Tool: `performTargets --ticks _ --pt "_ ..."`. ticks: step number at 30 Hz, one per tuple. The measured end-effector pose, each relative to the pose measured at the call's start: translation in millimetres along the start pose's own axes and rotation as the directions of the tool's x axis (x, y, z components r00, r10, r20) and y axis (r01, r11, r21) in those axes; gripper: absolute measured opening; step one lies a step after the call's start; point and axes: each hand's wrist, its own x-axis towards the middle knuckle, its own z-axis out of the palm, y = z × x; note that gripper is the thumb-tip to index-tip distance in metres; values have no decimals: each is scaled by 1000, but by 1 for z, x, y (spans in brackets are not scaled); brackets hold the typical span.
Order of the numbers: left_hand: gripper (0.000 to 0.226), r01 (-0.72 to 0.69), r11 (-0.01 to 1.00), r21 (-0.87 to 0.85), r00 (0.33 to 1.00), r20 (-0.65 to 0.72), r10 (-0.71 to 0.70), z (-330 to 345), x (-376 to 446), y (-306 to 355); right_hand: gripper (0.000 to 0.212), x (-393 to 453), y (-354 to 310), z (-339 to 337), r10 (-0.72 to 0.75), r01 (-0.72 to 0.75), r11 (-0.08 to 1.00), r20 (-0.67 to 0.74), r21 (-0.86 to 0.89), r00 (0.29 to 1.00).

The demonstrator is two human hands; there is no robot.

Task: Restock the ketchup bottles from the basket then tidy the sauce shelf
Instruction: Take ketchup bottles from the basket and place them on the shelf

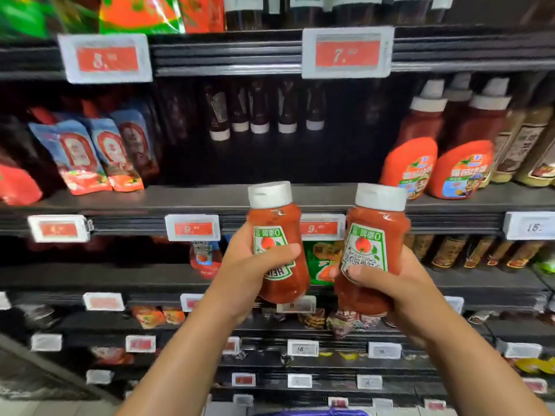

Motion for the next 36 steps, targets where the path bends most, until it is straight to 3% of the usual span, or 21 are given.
performTargets --ticks 4,8,14,18,22,25,29,33,36 --pt "46 -48 999 -21 999 -9 48 -9 21 28 34 21 -17 13 -43 41 997 29 59 999" --pt "56 -95 994 49 994 -53 98 -3 43 50 36 41 -35 9 -72 71 997 102 14 992" --pt "39 -152 972 179 980 -104 172 -1 84 78 34 76 -52 0 -57 54 998 113 26 992" --pt "59 -153 953 261 966 -165 200 -11 118 86 21 102 -62 12 -30 33 999 89 -33 996" --pt "72 -145 913 382 952 -199 234 -32 145 76 43 126 -61 26 -102 87 972 -55 -217 993" --pt "69 -143 922 360 969 -139 204 -38 165 59 35 143 -54 38 -220 145 914 -165 -378 961" --pt "69 -176 904 389 979 -25 202 -33 195 47 38 168 -43 44 -324 168 896 -346 -412 880" --pt "55 -191 904 382 981 85 172 -24 230 41 53 194 -45 28 -354 105 863 -443 -495 823" --pt "60 -240 896 373 969 149 198 -11 247 38 61 214 -49 15 -395 14 794 -499 -607 771"
